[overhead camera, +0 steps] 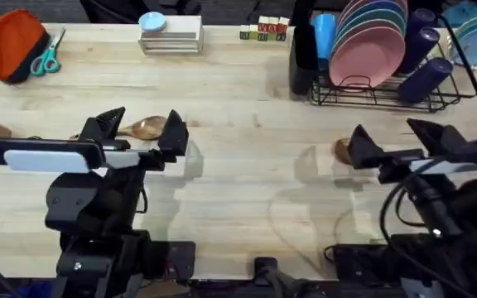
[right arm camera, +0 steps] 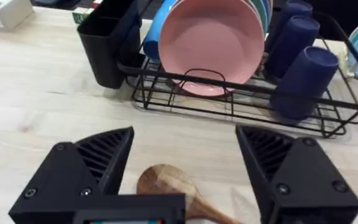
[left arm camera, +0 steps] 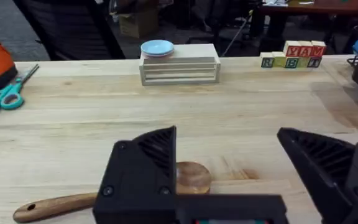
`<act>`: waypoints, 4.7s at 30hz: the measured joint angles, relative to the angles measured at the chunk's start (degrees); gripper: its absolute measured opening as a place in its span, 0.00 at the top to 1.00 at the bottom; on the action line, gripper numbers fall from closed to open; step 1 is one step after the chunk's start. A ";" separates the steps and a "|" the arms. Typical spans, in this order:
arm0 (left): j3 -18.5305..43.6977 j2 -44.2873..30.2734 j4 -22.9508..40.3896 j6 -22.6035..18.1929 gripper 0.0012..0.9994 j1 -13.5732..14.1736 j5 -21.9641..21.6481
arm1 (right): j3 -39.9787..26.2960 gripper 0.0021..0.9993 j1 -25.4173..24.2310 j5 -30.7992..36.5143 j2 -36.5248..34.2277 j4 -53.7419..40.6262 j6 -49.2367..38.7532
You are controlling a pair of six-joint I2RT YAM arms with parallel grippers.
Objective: Pick up the spoon on the table one by one and put them onto the rack
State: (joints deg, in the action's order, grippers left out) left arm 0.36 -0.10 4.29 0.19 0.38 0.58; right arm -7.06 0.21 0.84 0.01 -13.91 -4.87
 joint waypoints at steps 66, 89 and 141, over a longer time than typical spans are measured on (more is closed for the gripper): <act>71.04 -61.92 59.04 -4.52 0.01 0.01 -4.68 | -63.40 0.01 -8.44 -4.14 -59.10 -46.47 -18.59; 71.69 -64.61 59.36 -4.52 0.01 0.02 -4.24 | -65.16 0.01 -8.44 -3.41 -59.12 -46.45 -14.18; 71.69 -64.61 59.65 -4.52 0.01 0.02 -4.25 | -65.21 0.01 -15.59 3.41 -73.43 -59.12 -47.88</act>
State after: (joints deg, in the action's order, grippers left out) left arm 72.05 -64.71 63.94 -4.34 0.40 -3.67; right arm -72.27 -15.38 4.25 -73.42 -73.03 -52.75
